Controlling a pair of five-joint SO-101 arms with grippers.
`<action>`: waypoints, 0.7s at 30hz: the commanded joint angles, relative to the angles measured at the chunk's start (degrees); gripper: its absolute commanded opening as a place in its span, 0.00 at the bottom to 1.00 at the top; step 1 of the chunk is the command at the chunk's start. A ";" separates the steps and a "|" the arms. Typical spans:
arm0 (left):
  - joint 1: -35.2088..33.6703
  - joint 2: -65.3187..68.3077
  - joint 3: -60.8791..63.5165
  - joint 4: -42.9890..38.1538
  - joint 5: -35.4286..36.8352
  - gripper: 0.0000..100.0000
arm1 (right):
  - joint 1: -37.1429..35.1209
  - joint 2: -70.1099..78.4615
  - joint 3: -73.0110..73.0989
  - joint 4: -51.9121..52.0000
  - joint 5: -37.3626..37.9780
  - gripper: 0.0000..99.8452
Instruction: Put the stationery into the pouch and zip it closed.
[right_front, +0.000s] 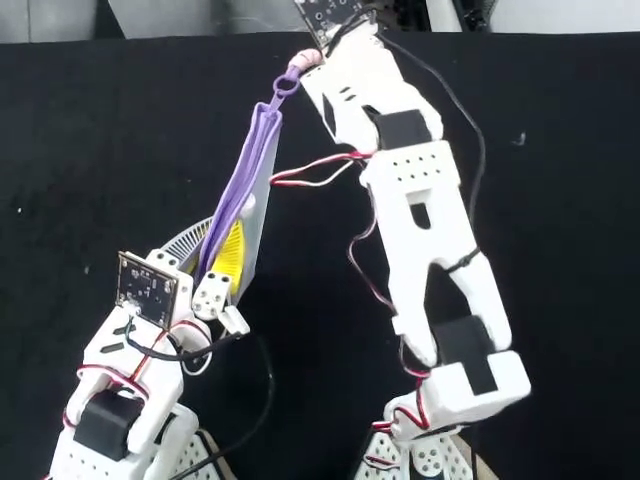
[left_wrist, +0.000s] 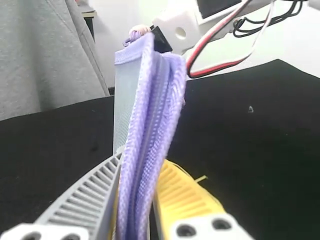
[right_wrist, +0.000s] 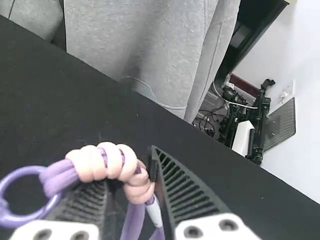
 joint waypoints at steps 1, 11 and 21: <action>-0.75 -0.44 -1.63 0.88 -0.09 0.03 | 10.20 2.42 -5.67 -2.11 -1.14 0.01; -0.75 -0.44 -1.63 1.14 0.00 0.03 | 12.66 3.12 -7.16 -2.11 -1.14 0.01; -0.75 -0.44 -1.19 0.79 0.00 0.03 | 9.58 2.59 -12.09 6.07 -1.14 0.01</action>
